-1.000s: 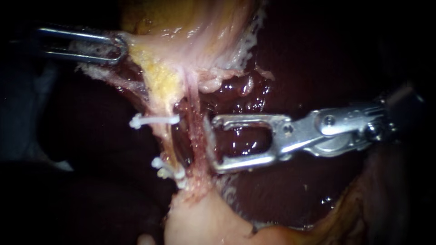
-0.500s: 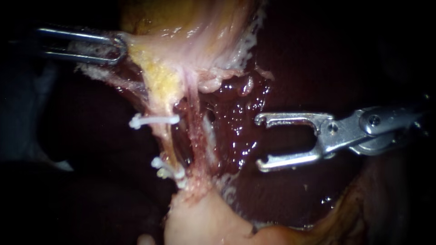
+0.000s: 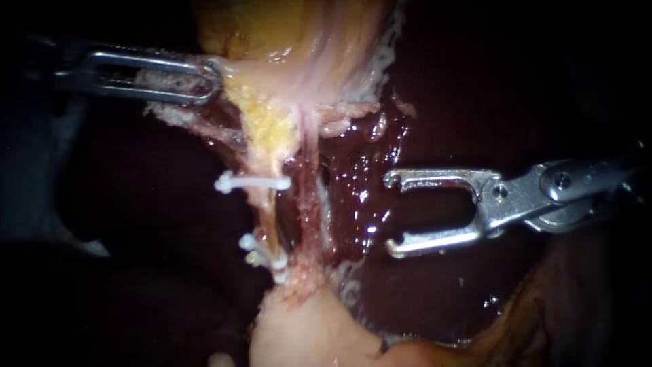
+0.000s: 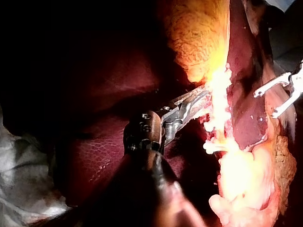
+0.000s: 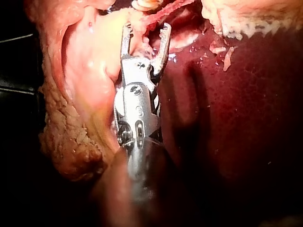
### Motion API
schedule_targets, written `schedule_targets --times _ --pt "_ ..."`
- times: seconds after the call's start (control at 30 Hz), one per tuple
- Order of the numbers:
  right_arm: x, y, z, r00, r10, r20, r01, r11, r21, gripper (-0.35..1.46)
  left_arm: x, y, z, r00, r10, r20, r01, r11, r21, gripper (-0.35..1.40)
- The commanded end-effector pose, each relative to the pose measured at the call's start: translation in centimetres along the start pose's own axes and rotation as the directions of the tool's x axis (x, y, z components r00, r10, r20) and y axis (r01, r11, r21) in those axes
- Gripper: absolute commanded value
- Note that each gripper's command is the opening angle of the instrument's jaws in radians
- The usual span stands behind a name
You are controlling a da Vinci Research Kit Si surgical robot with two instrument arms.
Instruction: Going back third clip left tube
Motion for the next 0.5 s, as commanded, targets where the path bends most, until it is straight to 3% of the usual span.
schedule_targets --times 0.03,0.2,0.5 --pt "0.0 0.0 0.0 1.0 0.0 0.0 0.0 1.0 0.0 0.5 -0.01 -0.01 0.03 1.0 0.001 0.003 -0.001 1.0 0.002 -0.35" --pt "0.0 0.0 0.0 1.0 0.0 0.0 0.0 1.0 0.0 0.5 -0.06 -0.03 0.14 0.9999 0.005 0.01 -0.005 1.0 0.001 -0.35" --pt "0.02 -0.01 0.02 1.0 0.0 0.0 0.0 1.0 -0.001 0.5 -0.05 -0.06 0.11 0.9999 0.006 0.012 -0.006 1.0 -0.001 -0.35"
